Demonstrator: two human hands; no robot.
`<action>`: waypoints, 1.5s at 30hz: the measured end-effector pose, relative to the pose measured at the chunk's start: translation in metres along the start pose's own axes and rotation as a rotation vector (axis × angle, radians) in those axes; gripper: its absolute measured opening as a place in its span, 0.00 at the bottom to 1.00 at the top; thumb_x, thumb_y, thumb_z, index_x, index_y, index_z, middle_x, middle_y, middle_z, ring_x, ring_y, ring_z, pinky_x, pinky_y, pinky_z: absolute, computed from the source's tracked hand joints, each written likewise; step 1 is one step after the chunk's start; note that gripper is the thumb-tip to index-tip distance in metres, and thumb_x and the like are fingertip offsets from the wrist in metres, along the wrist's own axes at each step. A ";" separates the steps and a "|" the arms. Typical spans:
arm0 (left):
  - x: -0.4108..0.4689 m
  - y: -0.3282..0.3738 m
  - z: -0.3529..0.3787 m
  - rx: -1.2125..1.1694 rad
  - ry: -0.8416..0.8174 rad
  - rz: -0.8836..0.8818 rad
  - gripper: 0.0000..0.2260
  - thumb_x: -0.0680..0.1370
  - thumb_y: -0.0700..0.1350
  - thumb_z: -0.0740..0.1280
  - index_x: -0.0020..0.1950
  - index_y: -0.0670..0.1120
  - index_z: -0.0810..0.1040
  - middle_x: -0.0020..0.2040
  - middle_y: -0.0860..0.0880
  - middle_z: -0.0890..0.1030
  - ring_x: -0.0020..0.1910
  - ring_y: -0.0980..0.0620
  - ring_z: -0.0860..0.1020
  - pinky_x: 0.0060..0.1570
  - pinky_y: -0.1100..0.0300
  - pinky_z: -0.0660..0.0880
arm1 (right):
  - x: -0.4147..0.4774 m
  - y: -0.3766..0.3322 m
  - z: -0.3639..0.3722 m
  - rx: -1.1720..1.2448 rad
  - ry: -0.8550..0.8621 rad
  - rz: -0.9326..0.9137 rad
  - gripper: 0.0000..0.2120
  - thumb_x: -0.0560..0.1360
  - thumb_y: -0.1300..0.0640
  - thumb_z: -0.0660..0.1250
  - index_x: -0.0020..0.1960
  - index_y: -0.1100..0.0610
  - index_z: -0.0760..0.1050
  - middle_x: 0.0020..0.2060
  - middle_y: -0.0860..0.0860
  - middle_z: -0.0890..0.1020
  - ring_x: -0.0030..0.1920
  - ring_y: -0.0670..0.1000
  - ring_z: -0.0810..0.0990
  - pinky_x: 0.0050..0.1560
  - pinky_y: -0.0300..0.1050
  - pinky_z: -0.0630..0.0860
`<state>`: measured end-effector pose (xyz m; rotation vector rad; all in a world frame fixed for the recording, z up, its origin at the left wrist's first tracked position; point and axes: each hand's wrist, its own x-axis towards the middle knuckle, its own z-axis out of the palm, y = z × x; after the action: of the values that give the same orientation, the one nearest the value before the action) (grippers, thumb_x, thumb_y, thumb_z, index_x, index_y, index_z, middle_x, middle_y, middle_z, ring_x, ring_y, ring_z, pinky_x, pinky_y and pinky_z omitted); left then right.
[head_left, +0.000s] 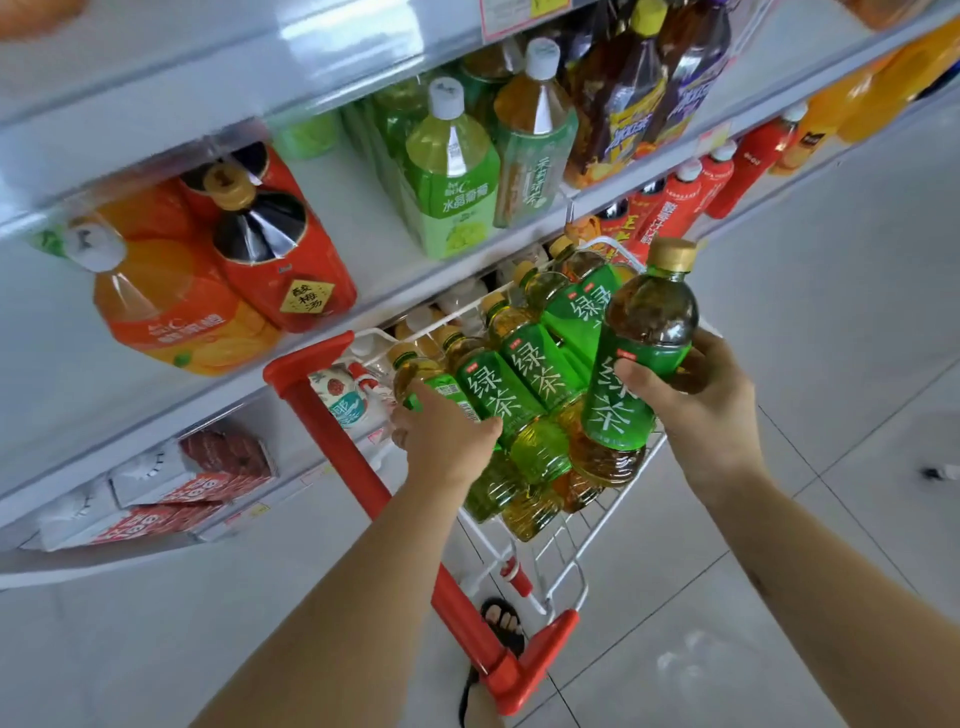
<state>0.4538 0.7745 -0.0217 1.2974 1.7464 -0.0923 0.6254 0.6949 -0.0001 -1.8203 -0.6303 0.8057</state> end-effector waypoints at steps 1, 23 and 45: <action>-0.004 0.001 0.006 -0.015 0.035 0.020 0.42 0.74 0.47 0.72 0.77 0.45 0.46 0.72 0.34 0.52 0.66 0.35 0.65 0.58 0.51 0.71 | 0.000 0.003 -0.001 0.013 0.005 0.017 0.36 0.57 0.44 0.77 0.62 0.54 0.72 0.50 0.49 0.83 0.51 0.51 0.82 0.54 0.55 0.79; -0.158 -0.030 -0.126 -0.680 -0.052 0.404 0.26 0.67 0.38 0.76 0.61 0.55 0.71 0.53 0.55 0.80 0.46 0.61 0.80 0.40 0.64 0.78 | -0.111 -0.147 0.015 0.033 -0.317 -0.138 0.31 0.56 0.49 0.81 0.57 0.50 0.76 0.46 0.49 0.84 0.49 0.49 0.83 0.49 0.50 0.80; -0.183 -0.165 -0.398 -0.428 0.904 0.726 0.29 0.71 0.37 0.73 0.62 0.59 0.64 0.64 0.50 0.74 0.62 0.52 0.72 0.63 0.63 0.68 | -0.230 -0.309 0.259 0.064 -0.506 -0.872 0.29 0.66 0.64 0.76 0.61 0.53 0.67 0.55 0.46 0.77 0.56 0.45 0.78 0.56 0.48 0.77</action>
<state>0.0804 0.7870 0.2598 1.6671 1.6913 1.3830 0.2616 0.7896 0.2728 -1.0804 -1.5564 0.6480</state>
